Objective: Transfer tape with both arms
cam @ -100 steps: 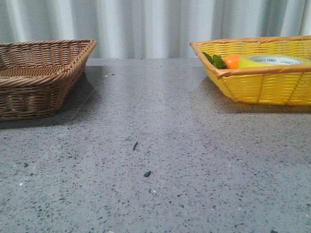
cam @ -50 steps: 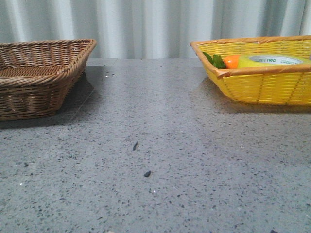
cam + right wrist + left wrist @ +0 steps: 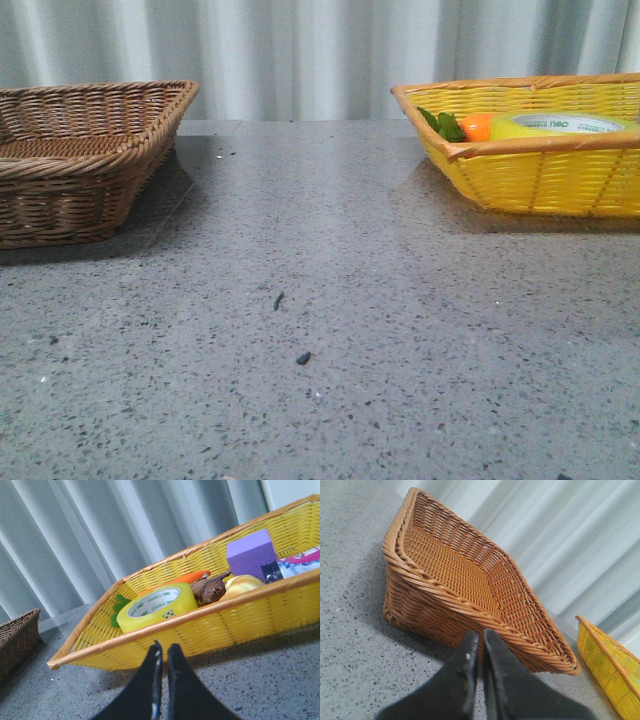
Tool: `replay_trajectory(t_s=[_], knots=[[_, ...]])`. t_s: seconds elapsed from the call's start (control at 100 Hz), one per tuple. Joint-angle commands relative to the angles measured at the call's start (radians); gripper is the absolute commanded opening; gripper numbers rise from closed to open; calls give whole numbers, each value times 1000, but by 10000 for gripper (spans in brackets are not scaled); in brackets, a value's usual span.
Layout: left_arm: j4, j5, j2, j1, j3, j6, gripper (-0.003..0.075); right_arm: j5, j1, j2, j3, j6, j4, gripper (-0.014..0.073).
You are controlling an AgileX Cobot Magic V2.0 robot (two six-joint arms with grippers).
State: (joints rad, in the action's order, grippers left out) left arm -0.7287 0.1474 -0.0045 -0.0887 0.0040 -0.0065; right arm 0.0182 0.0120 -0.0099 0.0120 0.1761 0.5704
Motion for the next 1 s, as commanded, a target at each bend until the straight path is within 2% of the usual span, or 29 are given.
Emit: replay_trajectory(t_s=[0.0, 0.09, 0.19, 0.26, 0.39, 0.57, 0.65, 0.7, 0.73, 0.77, 0.82, 0.87, 0.93, 0.99], knots=[[-13, -51, -29, 2, 8, 0, -20, -71, -7, -17, 20, 2, 1, -62], [-13, -61, -29, 2, 8, 0, -20, -74, -7, -17, 20, 2, 18, -62], [-13, -92, -29, 2, -1, 0, -20, -74, -7, -17, 4, 2, 200, -62], [-13, -105, -29, 2, -29, 6, -20, -33, -7, -17, -30, 2, 239, -62], [35, -87, 8, 2, -125, 6, -20, 68, -7, 3, -143, 27, 173, -62], [314, 60, 192, 2, -365, 6, -20, 169, -7, 148, -362, 65, 8, -60], [391, 142, 294, 2, -482, 15, -8, 231, -7, 256, -477, 65, -46, -48], [396, 202, 362, 2, -554, 60, 41, 288, -7, 322, -547, 65, -67, -7], [396, 231, 400, -12, -591, 90, 102, 319, -7, 360, -587, 65, -76, 31], [396, 251, 436, -32, -638, 107, 178, 368, -7, 416, -647, 65, -89, 106], [396, 279, 478, -56, -685, 107, 310, 424, -7, 481, -714, 65, -92, 212], [396, 301, 519, -81, -721, 107, 401, 478, -7, 546, -779, 65, -94, 317], [396, 314, 551, -108, -754, 107, 455, 540, -5, 630, -864, 67, -99, 420], [396, 317, 578, -139, -767, 107, 460, 618, -5, 709, -943, 67, -99, 446]])
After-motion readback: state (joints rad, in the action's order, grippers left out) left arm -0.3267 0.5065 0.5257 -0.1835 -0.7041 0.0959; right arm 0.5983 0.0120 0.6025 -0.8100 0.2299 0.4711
